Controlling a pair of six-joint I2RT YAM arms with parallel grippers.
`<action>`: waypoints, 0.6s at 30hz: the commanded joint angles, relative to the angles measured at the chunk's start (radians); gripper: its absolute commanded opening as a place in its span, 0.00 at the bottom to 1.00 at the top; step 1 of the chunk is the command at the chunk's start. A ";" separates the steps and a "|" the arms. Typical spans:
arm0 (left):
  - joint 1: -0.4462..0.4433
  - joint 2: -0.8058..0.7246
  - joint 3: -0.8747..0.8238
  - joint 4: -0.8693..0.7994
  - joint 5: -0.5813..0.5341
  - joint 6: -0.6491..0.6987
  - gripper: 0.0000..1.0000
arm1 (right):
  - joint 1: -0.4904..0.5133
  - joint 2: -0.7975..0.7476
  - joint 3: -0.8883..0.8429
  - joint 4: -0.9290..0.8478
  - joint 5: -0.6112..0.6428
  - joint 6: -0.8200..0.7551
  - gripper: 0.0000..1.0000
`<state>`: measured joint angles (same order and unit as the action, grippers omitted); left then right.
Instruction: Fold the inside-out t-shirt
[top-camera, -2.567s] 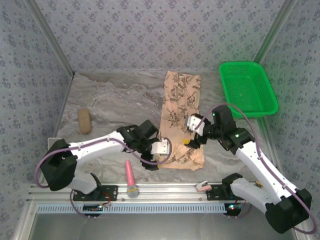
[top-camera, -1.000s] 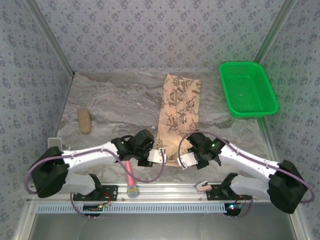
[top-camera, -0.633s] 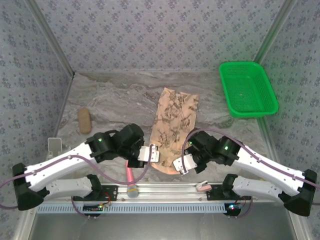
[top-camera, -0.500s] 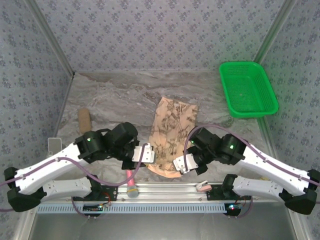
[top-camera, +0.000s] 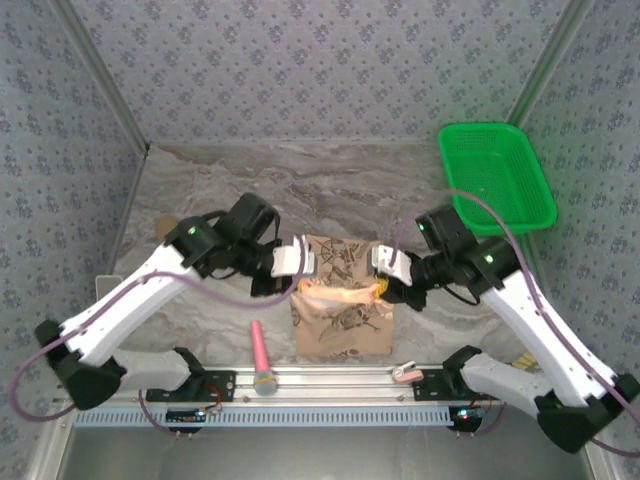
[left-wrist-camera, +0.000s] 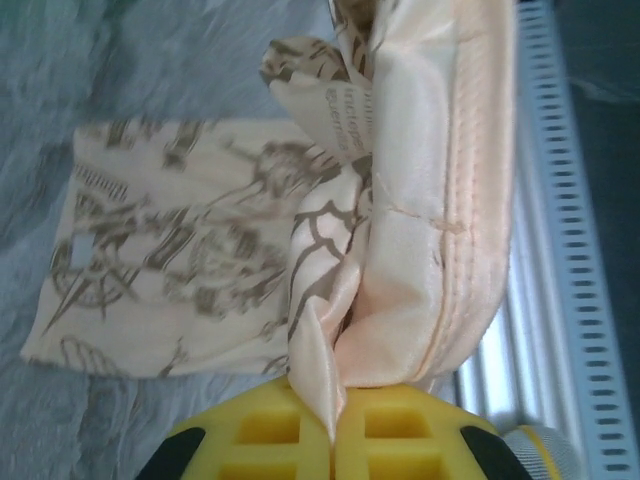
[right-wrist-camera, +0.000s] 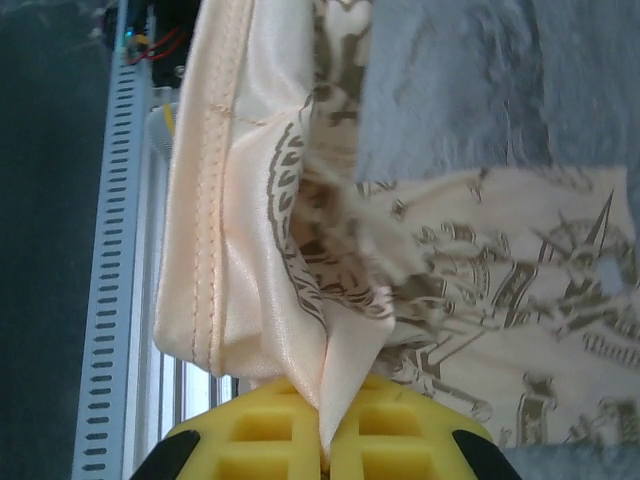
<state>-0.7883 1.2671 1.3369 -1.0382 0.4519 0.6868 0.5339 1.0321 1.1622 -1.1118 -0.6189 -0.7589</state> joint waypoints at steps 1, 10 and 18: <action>0.089 0.094 0.031 0.049 0.124 0.071 0.00 | -0.072 0.092 -0.016 -0.018 -0.076 -0.023 0.00; 0.242 0.398 0.141 0.076 0.250 0.055 0.00 | -0.251 0.320 0.021 0.093 -0.082 -0.009 0.00; 0.341 0.601 0.202 0.258 0.226 -0.093 0.12 | -0.311 0.600 0.128 0.372 0.014 0.162 0.13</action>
<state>-0.4686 1.8118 1.4754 -0.8593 0.6575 0.6559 0.2329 1.5707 1.2617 -0.8906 -0.6502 -0.7029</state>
